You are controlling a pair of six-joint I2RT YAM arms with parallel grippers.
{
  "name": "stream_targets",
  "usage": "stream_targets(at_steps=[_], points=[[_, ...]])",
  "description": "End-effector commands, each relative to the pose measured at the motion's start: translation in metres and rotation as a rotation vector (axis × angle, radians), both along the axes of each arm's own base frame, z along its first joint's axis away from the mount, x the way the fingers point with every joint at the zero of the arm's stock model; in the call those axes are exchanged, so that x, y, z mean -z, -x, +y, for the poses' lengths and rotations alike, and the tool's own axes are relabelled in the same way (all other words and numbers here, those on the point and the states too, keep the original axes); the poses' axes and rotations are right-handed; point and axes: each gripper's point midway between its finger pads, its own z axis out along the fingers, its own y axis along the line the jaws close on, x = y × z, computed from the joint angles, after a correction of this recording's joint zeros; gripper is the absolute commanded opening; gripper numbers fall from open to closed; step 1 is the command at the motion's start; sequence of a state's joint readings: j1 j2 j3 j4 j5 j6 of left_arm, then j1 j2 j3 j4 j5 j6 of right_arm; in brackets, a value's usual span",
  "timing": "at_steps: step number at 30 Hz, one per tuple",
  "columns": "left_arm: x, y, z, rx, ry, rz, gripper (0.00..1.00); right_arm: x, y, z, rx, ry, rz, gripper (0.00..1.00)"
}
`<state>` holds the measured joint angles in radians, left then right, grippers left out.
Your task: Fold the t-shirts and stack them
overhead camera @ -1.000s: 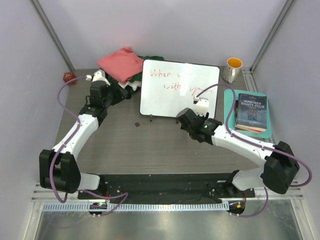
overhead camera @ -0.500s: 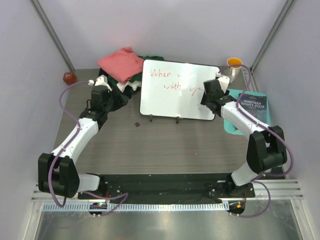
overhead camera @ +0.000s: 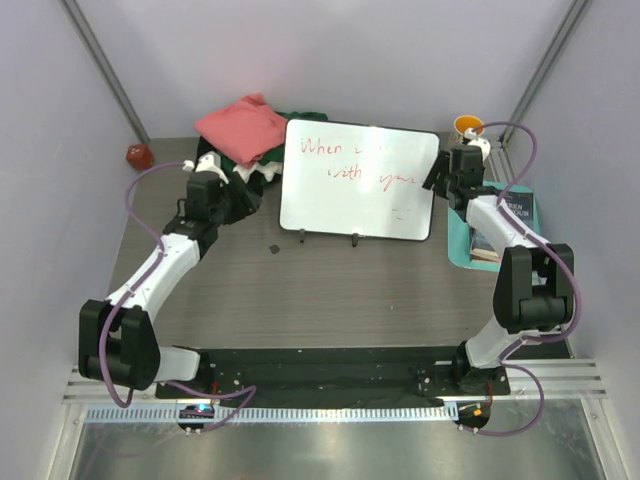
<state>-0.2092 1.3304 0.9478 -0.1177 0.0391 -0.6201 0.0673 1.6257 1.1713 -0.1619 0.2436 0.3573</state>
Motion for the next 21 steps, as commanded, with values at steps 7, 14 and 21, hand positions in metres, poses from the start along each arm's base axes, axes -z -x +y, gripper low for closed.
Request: stream_targets(at_steps=[7,14,21], points=[[-0.003,-0.004,-0.011,0.043,-0.003,-0.011,0.59,0.03,-0.032,0.032,-0.253,-0.247,-0.079,0.72],[0.005,-0.004,-0.016,0.056,-0.014,0.003,0.59,0.045,-0.036,0.036,-0.315,-0.311,-0.122,0.72],[0.016,-0.01,-0.024,0.078,-0.017,0.035,0.59,0.036,-0.03,0.047,-0.378,-0.341,-0.172,0.43]])
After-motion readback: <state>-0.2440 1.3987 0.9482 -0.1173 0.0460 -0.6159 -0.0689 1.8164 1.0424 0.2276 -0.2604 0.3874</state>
